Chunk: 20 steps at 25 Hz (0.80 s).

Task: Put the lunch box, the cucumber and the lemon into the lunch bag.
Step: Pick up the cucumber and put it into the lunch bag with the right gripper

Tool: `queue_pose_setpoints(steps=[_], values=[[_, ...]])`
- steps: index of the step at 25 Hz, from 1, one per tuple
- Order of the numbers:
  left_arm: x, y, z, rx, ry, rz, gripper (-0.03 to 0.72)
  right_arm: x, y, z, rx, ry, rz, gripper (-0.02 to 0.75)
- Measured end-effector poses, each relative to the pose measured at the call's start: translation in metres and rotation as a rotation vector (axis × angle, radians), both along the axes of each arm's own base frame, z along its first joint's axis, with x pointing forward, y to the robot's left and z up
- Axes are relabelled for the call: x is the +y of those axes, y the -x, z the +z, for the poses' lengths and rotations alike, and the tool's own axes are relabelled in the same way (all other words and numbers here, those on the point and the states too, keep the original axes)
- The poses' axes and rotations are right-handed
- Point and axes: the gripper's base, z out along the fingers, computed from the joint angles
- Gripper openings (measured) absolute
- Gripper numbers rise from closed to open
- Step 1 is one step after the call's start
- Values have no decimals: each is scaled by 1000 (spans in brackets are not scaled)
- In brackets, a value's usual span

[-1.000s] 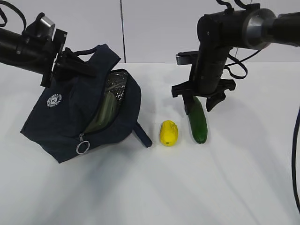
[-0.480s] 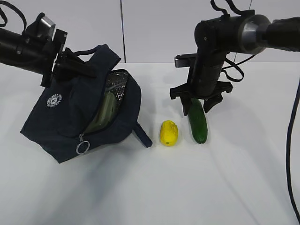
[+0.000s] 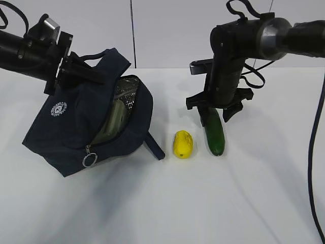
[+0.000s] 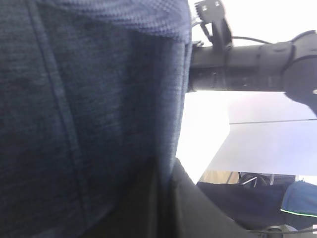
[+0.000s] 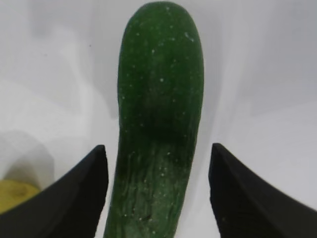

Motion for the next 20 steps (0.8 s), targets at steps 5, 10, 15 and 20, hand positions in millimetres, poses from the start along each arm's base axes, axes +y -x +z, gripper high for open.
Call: queue_pose_setpoints(steps=[5, 10, 15, 20], values=[[0, 0, 0, 2, 0, 1, -9, 1, 0, -10, 29, -4, -5, 477], [0, 0, 0, 2, 0, 1, -9, 1, 2, -18, 66, 2, -11, 477], [0, 0, 0, 2, 0, 1, -9, 1, 2, -22, 81, 3, -15, 470], [0, 0, 0, 2, 0, 1, -9, 1, 2, -22, 83, 3, -17, 354]])
